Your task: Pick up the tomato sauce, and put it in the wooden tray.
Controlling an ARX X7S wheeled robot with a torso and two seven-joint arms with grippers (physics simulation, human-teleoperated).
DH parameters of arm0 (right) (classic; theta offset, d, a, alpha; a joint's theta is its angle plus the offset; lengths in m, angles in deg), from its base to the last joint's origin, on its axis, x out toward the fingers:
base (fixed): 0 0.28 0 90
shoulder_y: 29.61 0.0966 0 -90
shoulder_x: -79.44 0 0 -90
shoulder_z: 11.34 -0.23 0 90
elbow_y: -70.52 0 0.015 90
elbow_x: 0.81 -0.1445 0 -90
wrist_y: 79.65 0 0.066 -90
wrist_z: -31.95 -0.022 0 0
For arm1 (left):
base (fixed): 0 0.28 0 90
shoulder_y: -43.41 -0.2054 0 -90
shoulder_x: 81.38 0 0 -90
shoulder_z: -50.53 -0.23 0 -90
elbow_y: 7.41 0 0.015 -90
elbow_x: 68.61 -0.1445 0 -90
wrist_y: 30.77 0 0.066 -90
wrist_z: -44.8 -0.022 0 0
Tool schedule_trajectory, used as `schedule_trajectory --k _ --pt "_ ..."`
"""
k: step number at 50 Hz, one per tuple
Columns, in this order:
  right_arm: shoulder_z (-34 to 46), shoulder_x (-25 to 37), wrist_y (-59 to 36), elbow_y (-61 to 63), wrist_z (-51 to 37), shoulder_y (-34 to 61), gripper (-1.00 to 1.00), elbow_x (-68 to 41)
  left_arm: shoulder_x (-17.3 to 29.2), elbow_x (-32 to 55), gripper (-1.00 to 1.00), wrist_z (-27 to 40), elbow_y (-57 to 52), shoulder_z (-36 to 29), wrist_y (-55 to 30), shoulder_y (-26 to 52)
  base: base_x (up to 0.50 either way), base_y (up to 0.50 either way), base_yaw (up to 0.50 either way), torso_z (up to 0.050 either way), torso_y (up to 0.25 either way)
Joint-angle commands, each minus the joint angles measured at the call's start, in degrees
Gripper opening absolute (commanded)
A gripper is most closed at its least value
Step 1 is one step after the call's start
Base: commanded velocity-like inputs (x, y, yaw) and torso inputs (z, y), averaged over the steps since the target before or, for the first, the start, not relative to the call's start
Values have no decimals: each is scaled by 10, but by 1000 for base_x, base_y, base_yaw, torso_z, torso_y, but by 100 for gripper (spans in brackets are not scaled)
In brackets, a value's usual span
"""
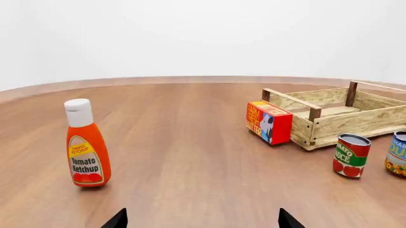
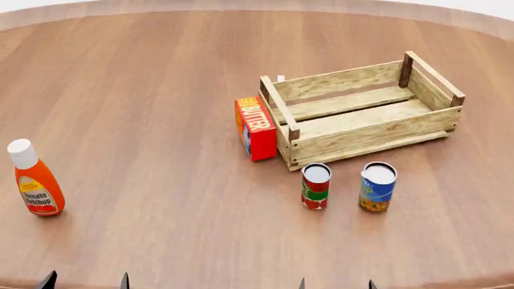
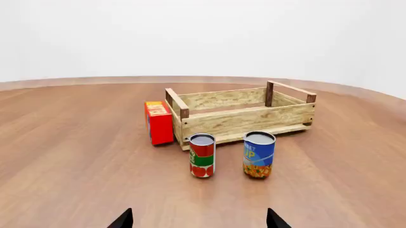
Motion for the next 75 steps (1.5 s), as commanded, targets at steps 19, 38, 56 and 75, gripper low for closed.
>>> schedule_trajectory --k 19,38,56,75 --pt "43 36 -13 4 -44 4 100 -39 34 31 100 40 -7 -39 -4 -1 0 0 0 0 0" --pt "46 30 -4 5 -47 2 100 -20 29 2 100 50 -11 -41 0 -5 0 0 0 0 0" --pt "66 44 -9 2 -62 6 100 -35 44 16 100 68 -16 -58 -5 -3 332 0 0 0 0" --pt "82 57 -10 6 -75 4 100 -47 56 28 100 82 -11 -72 0 -2 482 0 0 0 0"
